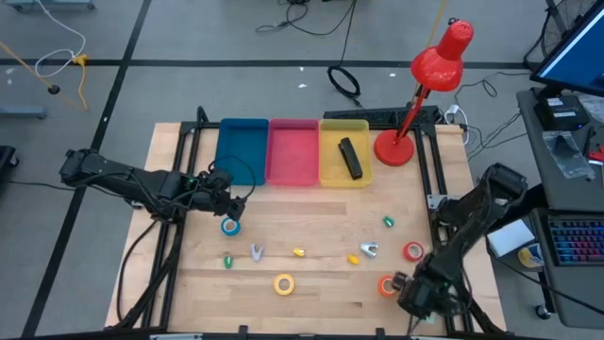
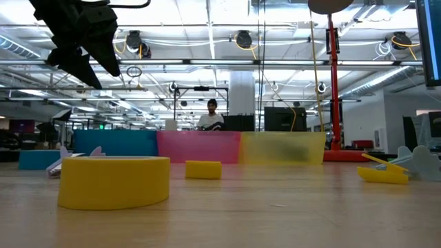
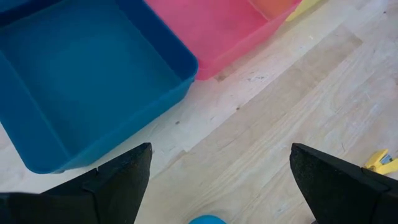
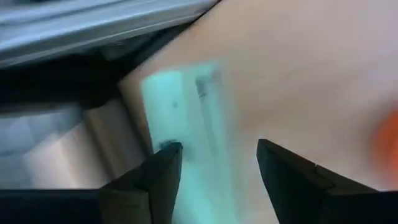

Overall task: Pick and place Stapler, Stapler remover, tape
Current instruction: Put the large light green stapler into the yellow bin

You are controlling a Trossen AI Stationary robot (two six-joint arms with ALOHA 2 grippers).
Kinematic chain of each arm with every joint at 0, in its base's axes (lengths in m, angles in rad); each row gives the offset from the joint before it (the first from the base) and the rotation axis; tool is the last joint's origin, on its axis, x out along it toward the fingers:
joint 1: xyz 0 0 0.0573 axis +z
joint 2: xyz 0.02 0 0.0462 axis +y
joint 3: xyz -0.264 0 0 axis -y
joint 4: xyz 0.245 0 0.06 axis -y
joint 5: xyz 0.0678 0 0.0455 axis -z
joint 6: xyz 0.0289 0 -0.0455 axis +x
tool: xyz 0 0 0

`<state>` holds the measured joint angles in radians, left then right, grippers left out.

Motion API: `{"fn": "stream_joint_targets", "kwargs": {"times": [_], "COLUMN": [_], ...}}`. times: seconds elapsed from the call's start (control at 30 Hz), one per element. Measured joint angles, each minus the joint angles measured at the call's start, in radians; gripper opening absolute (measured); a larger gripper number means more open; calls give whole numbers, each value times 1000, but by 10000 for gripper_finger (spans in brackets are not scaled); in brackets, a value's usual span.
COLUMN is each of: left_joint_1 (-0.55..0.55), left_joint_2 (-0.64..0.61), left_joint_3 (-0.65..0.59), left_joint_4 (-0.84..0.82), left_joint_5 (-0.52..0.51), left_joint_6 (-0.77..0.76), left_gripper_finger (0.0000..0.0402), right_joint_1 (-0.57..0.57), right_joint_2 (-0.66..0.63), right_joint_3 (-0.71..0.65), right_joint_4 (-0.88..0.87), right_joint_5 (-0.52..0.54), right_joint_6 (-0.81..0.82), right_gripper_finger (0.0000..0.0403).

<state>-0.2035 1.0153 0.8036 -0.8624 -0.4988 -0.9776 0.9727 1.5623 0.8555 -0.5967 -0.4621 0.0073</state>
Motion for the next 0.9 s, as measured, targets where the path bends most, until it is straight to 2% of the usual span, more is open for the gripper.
{"fn": "stream_joint_targets", "kwargs": {"times": [0.1, 0.2, 0.43, 0.53, 0.73, 0.9], "left_joint_1": [3, 5, 14, 14, 14, 14], "left_joint_2": [0, 0, 0, -1, -1, 0], "left_joint_3": [0, 0, 0, -1, -1, 0], "left_joint_4": [-1, -2, 1, 4, 17, 65], "left_joint_5": [0, 4, 5, 1, 1, 1], "left_joint_6": [4, 3, 2, 1, 3, 42], "left_gripper_finger": [379, 379, 379, 379, 379, 379], "right_joint_1": [17, 26, 31, 20, -8, -50], "right_joint_2": [44, 97, 105, 85, 47, -10], "right_joint_3": [-6, 0, -1, -1, -2, -4], "right_joint_4": [22, 23, -27, -24, -53, -122], "right_joint_5": [65, 37, 90, 108, 111, 140], "right_joint_6": [43, 72, 116, 124, 138, 136], "right_gripper_finger": [205, 205, 201, 183, 109, 104]}}
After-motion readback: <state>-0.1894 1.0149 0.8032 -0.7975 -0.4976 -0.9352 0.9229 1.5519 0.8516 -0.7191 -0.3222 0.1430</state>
